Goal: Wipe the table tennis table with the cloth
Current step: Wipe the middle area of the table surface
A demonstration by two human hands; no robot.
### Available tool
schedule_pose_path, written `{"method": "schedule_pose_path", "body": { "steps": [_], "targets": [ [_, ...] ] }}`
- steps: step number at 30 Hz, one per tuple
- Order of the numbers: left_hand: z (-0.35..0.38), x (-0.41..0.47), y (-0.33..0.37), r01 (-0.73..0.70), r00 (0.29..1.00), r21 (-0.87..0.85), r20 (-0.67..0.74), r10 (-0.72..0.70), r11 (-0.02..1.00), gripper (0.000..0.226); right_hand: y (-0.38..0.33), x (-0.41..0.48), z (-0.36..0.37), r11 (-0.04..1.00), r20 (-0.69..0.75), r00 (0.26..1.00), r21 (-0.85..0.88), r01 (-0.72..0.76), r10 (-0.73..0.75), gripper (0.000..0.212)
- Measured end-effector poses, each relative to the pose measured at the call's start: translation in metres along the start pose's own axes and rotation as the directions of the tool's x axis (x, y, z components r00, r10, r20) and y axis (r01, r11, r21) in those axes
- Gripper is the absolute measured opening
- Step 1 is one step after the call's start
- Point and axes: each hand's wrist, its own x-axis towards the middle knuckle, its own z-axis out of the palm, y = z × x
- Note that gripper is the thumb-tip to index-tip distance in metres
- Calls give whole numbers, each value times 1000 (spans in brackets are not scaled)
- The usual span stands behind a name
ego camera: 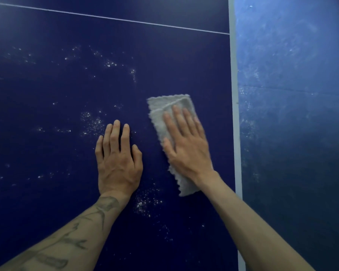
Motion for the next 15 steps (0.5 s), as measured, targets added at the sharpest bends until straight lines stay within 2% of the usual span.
{"method": "schedule_pose_path", "body": {
  "steps": [2, 4, 7, 10, 13, 14, 15],
  "targets": [
    [-1, 0, 0, 6, 1000, -8, 7, -6, 1000, 57, 36, -13, -10, 990, 10, 990, -4, -142, 142, 68],
    [-1, -1, 0, 11, 1000, -6, 12, -10, 1000, 57, 59, -15, -20, 948, 21, 948, 8, -317, 317, 70],
    [-3, -2, 1, 2, 1000, -5, 12, -2, 1000, 57, 45, 2, -21, 899, -13, 900, 51, -435, 436, 73],
    [-3, -2, 0, -3, 1000, -5, 1, 3, 1000, 56, 2, 11, -6, 945, -27, 945, 51, -323, 325, 73],
    [-3, -3, 0, -12, 1000, -20, -14, 11, 1000, 54, -17, -20, 5, 999, 4, 999, -5, -33, 33, 73],
    [-4, -3, 1, -12, 1000, -26, -18, 12, 1000, 54, -9, -31, 5, 1000, 11, 1000, -17, 9, -9, 72],
    [-4, -4, 0, -11, 1000, -30, -19, 11, 999, 53, 4, -40, 2, 1000, 15, 1000, -17, -14, 14, 72]
  ]
}}
